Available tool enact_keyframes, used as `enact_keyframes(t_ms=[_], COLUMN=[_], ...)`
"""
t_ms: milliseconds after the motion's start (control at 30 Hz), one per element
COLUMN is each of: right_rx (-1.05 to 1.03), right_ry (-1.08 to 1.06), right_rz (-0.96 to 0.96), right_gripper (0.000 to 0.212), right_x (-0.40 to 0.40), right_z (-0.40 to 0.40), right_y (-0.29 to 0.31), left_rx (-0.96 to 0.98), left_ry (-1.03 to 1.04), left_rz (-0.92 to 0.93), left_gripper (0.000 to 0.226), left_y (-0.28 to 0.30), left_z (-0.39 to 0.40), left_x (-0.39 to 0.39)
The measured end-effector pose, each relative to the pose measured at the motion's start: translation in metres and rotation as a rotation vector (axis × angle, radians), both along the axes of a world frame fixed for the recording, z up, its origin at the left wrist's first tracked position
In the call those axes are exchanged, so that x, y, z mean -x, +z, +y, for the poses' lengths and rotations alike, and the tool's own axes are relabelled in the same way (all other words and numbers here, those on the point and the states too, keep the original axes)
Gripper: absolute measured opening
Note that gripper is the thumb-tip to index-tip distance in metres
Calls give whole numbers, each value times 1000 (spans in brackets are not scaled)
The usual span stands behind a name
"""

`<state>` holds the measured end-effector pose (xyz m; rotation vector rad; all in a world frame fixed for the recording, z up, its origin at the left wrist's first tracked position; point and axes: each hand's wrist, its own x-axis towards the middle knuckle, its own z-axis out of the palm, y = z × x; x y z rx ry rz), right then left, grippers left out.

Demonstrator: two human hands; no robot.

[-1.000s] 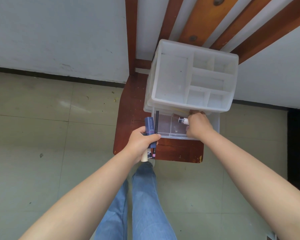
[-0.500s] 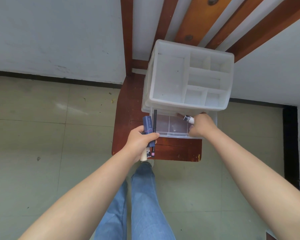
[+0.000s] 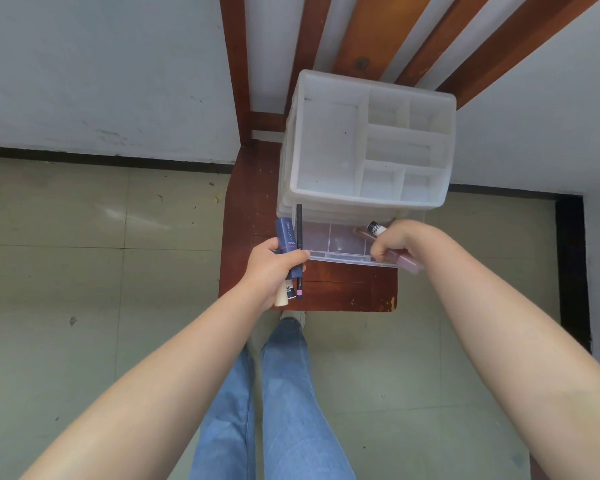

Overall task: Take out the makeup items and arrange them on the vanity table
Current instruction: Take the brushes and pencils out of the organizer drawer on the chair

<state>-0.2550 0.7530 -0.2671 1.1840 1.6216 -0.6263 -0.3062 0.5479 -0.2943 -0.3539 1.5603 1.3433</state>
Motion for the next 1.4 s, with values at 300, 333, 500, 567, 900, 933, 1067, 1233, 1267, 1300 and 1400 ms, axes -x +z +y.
enact_keyframes(t_ms=[300,333,500,567,900,933,1067,1233,1267,1300,1400], right_rx=[39,51,31,-14,101,124,157,117,103,93,58], right_ry=[23,13,-25,-21,-30,-73,-247,-124,-106,-90,-89], right_rz=[-6,-7,22,62,-9,-5,58,73,96,125,227], right_gripper=[21,21,20,23,15,11,8,11,12,12,13], right_x=[4,4,-3,-4,1,1,-2,-2,-3,-4,-13], right_z=[-2,-2,-2,-2,1,3,12,5,4,3,1], right_y=[0,0,-1,-2,0,0,-2,0,3,6,20], left_rx=[18,21,28,28,53,49,51,58,59,66,111], left_ry=[34,38,47,46,50,54,42,35,30,24,-13], left_rz=[-32,-34,-48,-42,-36,-40,-22,-11,0,13,72], left_gripper=[23,23,21,27,29,27,29,26,20,16,23], left_y=[0,1,3,4,3,3,4,2,2,3,6], left_z=[1,1,1,1,1,1,2,4,4,6,9], left_x=[-2,-2,-3,-3,-2,-2,2,2,2,1,0])
